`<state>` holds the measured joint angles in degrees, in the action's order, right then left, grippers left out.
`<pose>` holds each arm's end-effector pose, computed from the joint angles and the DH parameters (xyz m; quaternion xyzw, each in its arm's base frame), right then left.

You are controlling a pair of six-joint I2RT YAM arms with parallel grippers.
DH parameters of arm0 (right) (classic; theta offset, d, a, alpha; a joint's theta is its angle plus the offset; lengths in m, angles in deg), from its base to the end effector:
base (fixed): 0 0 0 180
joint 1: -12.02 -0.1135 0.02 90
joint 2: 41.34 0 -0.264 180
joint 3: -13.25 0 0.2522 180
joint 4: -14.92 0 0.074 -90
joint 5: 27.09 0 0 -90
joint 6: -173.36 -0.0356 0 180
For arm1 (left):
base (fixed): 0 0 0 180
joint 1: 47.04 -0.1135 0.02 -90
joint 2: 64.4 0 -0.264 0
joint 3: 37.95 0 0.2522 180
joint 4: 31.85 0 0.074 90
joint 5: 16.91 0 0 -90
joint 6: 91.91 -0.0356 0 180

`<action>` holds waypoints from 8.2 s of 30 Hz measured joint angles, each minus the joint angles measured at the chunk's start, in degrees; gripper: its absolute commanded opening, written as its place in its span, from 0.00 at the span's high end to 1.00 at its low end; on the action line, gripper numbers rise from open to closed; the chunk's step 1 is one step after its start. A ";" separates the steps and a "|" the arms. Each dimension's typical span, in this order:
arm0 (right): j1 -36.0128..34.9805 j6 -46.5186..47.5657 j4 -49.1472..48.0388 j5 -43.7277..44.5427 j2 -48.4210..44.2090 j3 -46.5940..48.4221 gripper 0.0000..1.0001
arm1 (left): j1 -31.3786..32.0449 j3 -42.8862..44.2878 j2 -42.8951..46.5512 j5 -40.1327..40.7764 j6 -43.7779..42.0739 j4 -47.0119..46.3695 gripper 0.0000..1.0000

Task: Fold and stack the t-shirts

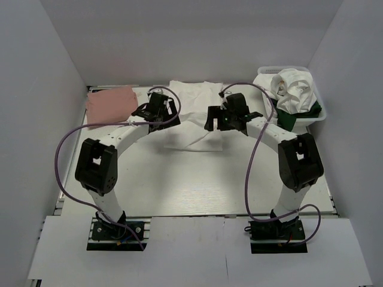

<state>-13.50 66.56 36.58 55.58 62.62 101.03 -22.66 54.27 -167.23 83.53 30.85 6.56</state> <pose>0.3700 0.1817 0.2324 -0.0962 0.8916 0.2119 0.3884 0.3652 -0.1584 0.2422 -0.0999 0.9280 -0.0919 0.3469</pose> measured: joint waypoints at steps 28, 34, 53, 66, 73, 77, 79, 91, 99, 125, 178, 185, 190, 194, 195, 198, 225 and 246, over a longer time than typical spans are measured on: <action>0.76 10.36 3.91 -7.41 26.14 32.02 0.10 | -0.20 -11.65 -0.46 0.26 0.87 -0.57 0.02; 0.87 7.98 -1.55 -4.94 1.75 5.22 0.10 | -0.72 -11.63 -3.04 -0.98 0.74 -0.90 0.35; 0.74 0.42 -0.66 -1.90 -7.74 -19.10 0.18 | -1.44 -15.98 -2.71 -10.16 0.68 -10.12 1.00; 0.81 -2.01 -5.27 -1.86 -2.64 -18.71 0.91 | -1.64 -17.99 -1.79 -11.13 0.79 -12.72 1.00; 0.68 -2.58 -6.10 -0.79 -8.22 -24.55 1.00 | -0.85 -22.73 2.43 -12.24 1.92 -12.22 1.00; 0.26 -2.78 -1.84 -0.66 -21.22 -30.05 1.00 | 0.31 -31.47 13.22 -14.03 4.17 -9.11 1.00; -0.20 -2.95 0.79 -1.01 -29.14 -32.46 1.00 | 0.98 -35.10 20.50 -15.89 5.27 -7.13 1.00; -2.25 -4.46 12.76 -5.29 -47.67 -30.21 1.00 | 3.32 -32.30 44.76 -23.02 7.37 1.27 1.00; -1.88 -7.23 11.23 0.92 -44.83 -21.79 1.00 | 3.15 -21.11 38.86 -16.15 6.71 2.40 1.00; 6.51 -9.46 8.79 0.63 1.11 14.05 1.00 | -3.08 21.35 -8.57 3.65 3.89 12.94 1.00; 6.25 -3.02 2.32 -3.74 26.88 25.88 0.10 | -5.84 -11.23 -4.66 -30.38 -11.08 -8.90 0.00; 5.40 4.59 3.89 -2.43 15.56 15.85 0.10 | -5.42 -7.78 -1.81 -25.79 -10.97 -0.72 0.00; 3.91 8.50 1.38 -4.17 -1.33 1.99 0.10 | -5.92 0.02 -1.40 -22.75 -12.07 1.14 0.00; 2.60 10.01 -1.01 -10.86 -6.45 -2.78 0.10 | -5.97 12.22 -7.43 -21.09 -13.25 2.10 0.00; 2.27 10.27 -1.25 -12.20 -6.54 -3.54 0.10 | -6.03 15.80 -9.94 -20.52 -13.53 2.69 0.00; 1.42 11.17 -0.96 -14.32 -6.60 -7.15 0.10 | -6.32 26.01 -19.21 -18.71 -14.34 4.76 0.00; 1.20 10.45 1.36 -11.02 -23.12 -18.67 0.10 | -8.85 14.38 -10.51 -13.53 -17.99 5.88 0.00; -2.54 7.98 2.82 -11.54 -29.64 -23.32 0.10 | -11.67 3.74 -13.81 -12.02 -14.86 0.92 0.03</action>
<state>-16.03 74.54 39.40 44.04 32.98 77.71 -34.33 58.01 -181.04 71.51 15.98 7.48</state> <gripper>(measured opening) 0.904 0.997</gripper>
